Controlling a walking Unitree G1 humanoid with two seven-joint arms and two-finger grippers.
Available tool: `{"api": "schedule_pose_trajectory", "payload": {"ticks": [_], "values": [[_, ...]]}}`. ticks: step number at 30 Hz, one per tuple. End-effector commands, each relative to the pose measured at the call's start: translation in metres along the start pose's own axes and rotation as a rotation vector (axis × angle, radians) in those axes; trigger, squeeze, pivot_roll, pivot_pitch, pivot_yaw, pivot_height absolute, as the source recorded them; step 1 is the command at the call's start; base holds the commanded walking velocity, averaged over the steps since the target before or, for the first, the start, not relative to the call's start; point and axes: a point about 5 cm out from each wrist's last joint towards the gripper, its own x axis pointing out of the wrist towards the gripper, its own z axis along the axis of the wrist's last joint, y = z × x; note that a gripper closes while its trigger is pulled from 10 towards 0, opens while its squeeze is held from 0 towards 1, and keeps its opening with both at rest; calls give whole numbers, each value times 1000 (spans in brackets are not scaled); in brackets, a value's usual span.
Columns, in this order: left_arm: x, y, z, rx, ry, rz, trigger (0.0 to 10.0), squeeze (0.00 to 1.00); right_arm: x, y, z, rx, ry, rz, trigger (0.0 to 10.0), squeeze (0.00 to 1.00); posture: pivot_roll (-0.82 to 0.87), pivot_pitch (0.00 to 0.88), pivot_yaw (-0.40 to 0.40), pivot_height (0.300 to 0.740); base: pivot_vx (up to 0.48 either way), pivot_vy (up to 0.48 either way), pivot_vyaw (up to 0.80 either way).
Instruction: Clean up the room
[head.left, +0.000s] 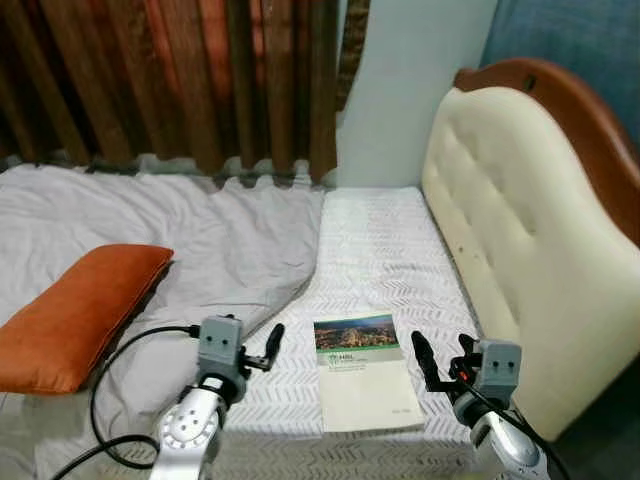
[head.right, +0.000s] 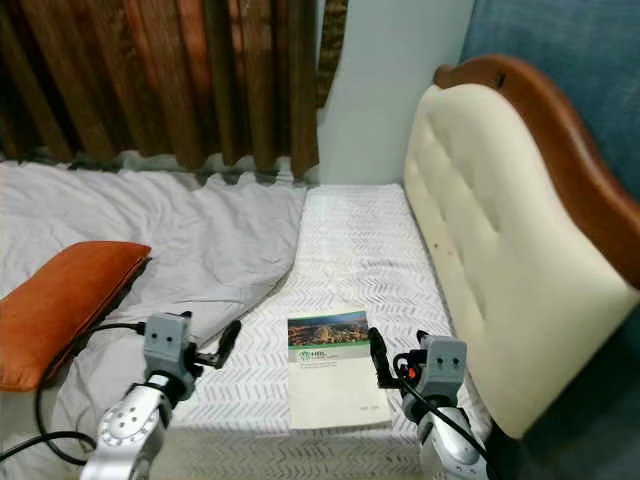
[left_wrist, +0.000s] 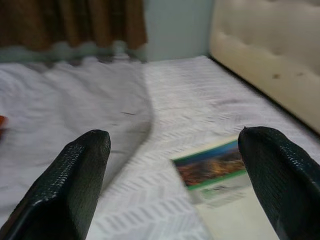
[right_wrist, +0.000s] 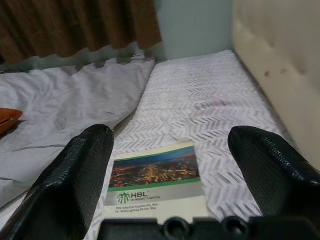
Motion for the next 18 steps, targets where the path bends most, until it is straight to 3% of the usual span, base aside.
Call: {"api": "schedule_pose_trajectory", "payload": {"ticks": [1,18], "values": [[0,1,4,-7,5,9,10000,0,1,-1,-2,-4,7,9,10000,0,-4,0,-27,740,0,439,0],[-2,7,3,-13,44,37,10000,0,4,1,-7,-8,16,25,10000,0,-3,0,-32,740,0,469,0]]}}
